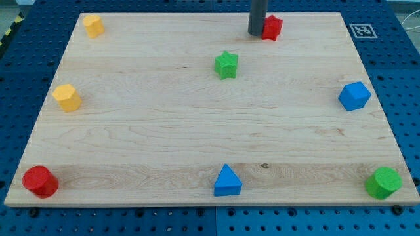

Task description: Slide the red star towards the top right

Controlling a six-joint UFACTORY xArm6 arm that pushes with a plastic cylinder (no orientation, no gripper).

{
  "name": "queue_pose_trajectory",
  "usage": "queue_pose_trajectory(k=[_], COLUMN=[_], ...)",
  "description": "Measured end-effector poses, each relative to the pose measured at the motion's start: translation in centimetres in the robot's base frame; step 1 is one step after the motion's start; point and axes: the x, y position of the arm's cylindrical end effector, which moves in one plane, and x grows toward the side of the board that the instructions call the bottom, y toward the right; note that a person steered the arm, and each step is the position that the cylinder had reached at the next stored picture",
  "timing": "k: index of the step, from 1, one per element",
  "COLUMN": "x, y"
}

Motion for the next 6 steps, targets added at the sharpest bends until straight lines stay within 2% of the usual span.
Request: queue_pose_trajectory(k=[6], x=[0.1], y=[9.9])
